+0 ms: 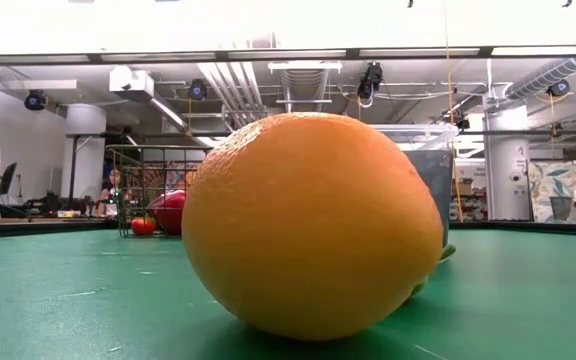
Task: Sort produce into baskets
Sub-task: Put the lemon into the wire basket
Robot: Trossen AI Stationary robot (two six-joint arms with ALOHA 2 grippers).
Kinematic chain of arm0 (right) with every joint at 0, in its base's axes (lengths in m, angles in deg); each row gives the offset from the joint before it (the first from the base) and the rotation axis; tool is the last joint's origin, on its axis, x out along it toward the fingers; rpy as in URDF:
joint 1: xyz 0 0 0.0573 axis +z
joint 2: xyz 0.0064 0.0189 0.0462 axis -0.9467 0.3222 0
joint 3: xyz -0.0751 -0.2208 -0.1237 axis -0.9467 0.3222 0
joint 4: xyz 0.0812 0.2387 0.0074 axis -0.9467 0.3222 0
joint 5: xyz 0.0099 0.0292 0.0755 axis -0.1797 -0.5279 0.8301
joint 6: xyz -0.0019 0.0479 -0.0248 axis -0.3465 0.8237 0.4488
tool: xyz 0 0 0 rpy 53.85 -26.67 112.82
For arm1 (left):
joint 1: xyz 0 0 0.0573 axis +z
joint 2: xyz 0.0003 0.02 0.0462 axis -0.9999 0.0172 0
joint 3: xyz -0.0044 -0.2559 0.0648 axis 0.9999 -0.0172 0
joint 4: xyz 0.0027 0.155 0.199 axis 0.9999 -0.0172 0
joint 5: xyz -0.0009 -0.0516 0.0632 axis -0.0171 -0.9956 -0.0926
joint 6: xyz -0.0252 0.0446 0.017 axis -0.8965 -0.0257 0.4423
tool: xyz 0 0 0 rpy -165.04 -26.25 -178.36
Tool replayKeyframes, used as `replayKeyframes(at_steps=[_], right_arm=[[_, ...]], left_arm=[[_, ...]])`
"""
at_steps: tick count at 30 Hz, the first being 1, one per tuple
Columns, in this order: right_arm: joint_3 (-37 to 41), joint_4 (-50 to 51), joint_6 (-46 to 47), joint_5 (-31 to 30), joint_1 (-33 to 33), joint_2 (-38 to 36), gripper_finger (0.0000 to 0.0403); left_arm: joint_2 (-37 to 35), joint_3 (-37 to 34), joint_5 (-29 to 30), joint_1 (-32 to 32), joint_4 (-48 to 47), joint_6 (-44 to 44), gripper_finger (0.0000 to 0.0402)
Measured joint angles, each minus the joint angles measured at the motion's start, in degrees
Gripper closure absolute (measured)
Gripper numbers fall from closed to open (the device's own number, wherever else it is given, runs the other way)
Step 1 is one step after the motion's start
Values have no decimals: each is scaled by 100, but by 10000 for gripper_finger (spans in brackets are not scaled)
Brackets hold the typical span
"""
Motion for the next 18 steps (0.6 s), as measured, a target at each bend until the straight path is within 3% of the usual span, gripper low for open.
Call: replayKeyframes(at_steps=[9,18], right_arm=[[9,-44,-386,-456,-81,454,88],[17,-372,-626,-463,-155,953,83]], left_arm=[[0,0,239,-13,-71,-44,222],[0,-6,428,-13,-74,-79,222]])
